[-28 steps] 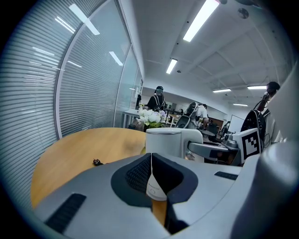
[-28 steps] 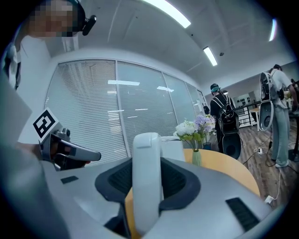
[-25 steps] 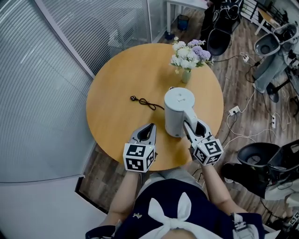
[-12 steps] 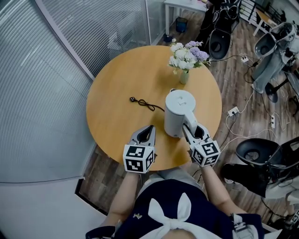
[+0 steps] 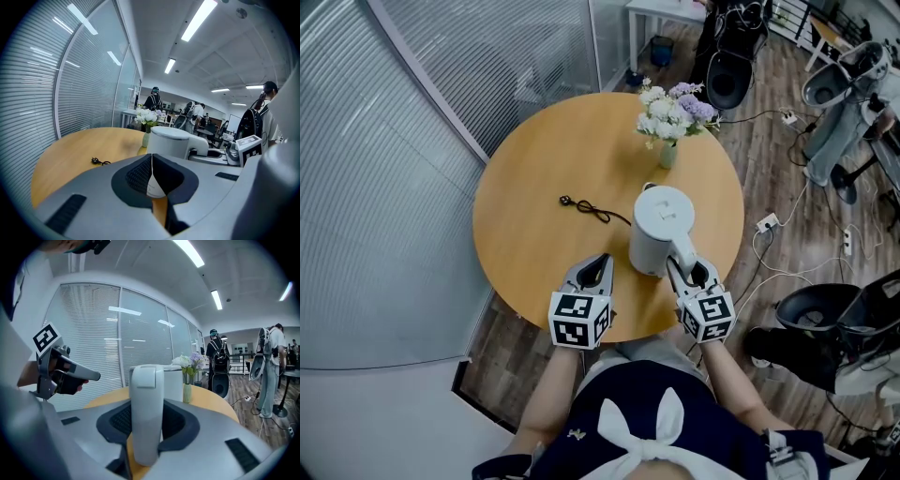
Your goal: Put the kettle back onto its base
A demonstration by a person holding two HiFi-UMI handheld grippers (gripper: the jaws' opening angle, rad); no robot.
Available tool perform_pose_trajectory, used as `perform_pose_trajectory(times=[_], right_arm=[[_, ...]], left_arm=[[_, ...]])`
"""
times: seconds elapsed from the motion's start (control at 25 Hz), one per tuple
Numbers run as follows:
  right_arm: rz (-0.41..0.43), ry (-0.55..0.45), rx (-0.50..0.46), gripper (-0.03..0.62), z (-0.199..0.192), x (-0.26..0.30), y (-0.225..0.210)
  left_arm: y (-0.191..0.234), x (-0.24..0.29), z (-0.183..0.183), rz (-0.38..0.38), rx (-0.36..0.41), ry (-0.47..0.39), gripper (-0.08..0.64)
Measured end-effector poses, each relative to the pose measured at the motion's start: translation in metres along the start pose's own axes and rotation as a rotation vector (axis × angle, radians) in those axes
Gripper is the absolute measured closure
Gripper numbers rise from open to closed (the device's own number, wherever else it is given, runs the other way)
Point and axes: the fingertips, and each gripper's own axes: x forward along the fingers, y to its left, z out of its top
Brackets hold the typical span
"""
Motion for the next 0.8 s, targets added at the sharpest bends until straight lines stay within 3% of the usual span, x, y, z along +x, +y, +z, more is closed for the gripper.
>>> perform_pose_trajectory(times=[0.32,0.8], right_arm=[[-0.007,0.032,-0.074,0.468,-0.011,-0.008,0.004],[-0.015,0.028,-0.1,0.469,-0.008,-0.002,-0.004]], left_arm=[[-0.006,0.0,-0.006,-0.011,0.006,0.012,0.532],[-0.011,0.0,-0.009,-0.013,0.012,0.012,0.532]])
